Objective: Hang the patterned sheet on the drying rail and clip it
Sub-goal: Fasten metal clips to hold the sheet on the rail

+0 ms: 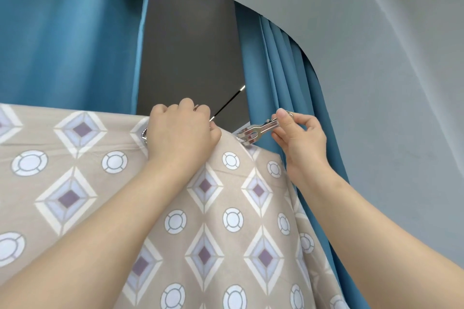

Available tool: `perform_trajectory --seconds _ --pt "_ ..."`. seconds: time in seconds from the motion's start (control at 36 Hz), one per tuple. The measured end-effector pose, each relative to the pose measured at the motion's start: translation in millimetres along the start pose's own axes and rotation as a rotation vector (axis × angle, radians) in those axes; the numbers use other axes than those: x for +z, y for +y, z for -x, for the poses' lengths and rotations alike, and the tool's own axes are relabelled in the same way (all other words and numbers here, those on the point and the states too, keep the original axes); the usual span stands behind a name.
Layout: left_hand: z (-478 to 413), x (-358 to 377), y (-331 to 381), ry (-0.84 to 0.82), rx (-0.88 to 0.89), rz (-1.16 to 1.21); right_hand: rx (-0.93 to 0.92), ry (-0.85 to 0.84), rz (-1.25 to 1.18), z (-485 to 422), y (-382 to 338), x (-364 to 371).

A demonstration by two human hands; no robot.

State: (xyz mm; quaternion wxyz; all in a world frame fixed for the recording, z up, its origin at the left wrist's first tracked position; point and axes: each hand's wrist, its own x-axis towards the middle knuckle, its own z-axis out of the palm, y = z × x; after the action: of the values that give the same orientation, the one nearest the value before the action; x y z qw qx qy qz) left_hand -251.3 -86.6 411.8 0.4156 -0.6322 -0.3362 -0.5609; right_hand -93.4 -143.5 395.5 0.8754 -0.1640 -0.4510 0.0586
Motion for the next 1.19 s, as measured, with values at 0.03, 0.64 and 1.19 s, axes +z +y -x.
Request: perform_trajectory --seconds 0.03,0.64,1.19 --pt "0.4 1.1 -0.6 0.013 -0.004 0.011 0.013 -0.004 -0.028 -0.9 0.7 0.0" --pt "3.0 0.5 -0.7 0.003 -0.075 0.118 0.027 -0.162 0.209 2.8 9.5 11.8" --pt "4.9 -0.5 0.5 0.03 -0.108 0.141 0.209 -0.148 0.409 5.0 12.8 8.2"
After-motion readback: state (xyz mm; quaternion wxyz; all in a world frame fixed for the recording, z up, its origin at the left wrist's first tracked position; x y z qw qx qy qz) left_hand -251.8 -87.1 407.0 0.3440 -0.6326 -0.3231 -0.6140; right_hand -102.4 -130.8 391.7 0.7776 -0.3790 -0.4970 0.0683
